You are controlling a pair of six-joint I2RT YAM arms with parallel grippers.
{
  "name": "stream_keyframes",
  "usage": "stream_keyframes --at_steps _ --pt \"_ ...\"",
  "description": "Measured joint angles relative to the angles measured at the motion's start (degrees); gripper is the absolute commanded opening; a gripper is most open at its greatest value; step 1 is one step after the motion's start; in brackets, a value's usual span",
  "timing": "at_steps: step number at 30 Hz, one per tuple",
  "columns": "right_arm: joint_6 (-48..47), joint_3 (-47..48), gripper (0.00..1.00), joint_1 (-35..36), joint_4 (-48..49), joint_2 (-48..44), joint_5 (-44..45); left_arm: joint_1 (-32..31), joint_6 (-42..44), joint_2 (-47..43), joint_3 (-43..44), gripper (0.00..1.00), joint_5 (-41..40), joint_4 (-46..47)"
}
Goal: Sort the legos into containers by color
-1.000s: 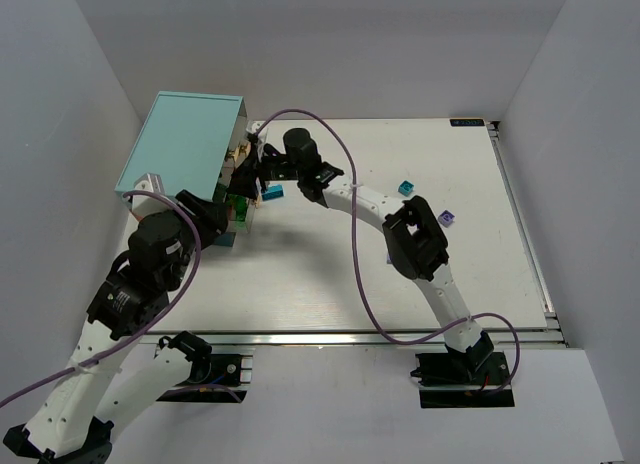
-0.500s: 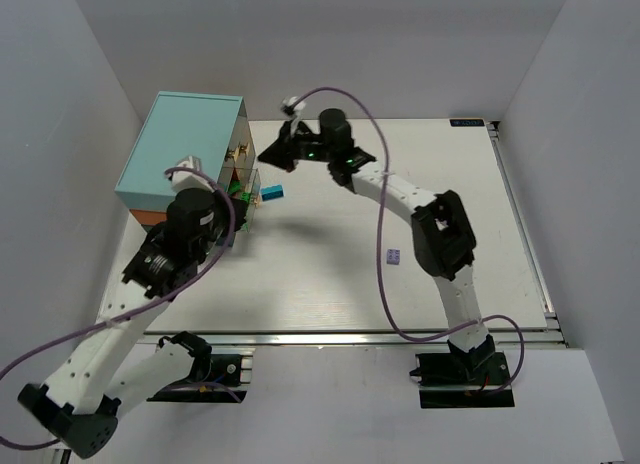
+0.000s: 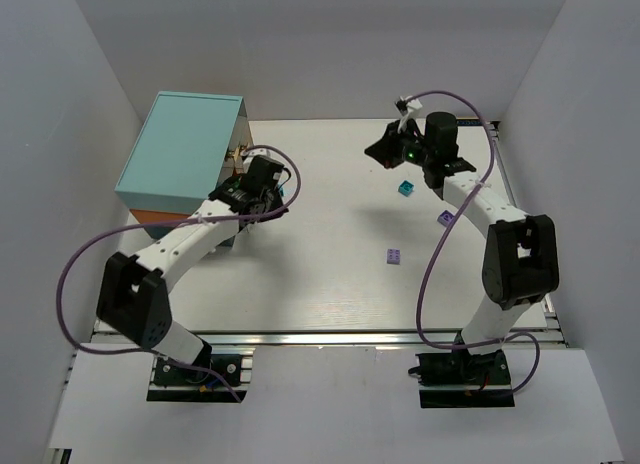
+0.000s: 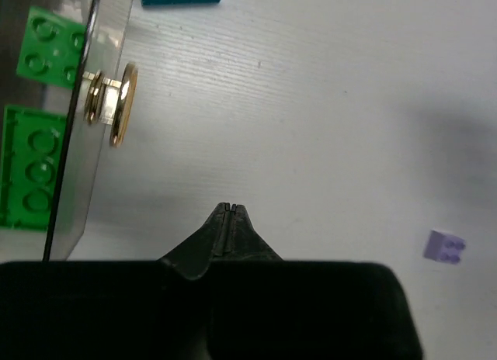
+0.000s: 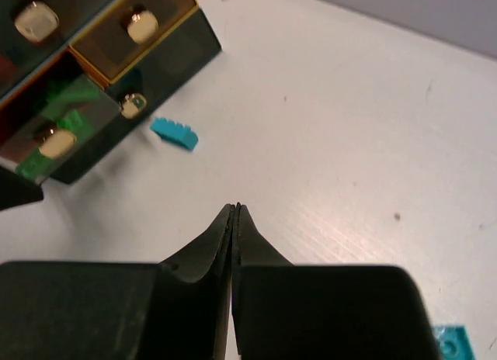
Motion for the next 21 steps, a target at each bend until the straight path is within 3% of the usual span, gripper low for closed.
stream_keyframes --at_steps 8,12,17,21 --pt "-0.7 -5.75 0.0 -2.93 -3.02 -2.71 -0.7 0.39 10.43 13.94 10.8 0.27 -8.39 -4.72" --pt "-1.05 -6.36 0.0 -4.87 -3.19 -3.8 -1.11 1.18 14.43 16.92 12.0 0.39 -12.17 -5.7" --pt "-1.62 -6.4 0.0 -6.64 -3.96 -4.26 -1.38 3.02 17.64 19.43 13.66 0.62 -14.27 -7.34" --pt "-2.1 -6.45 0.0 -7.5 -4.59 -4.26 -1.79 4.81 18.69 20.65 15.5 0.73 -15.34 -8.07"
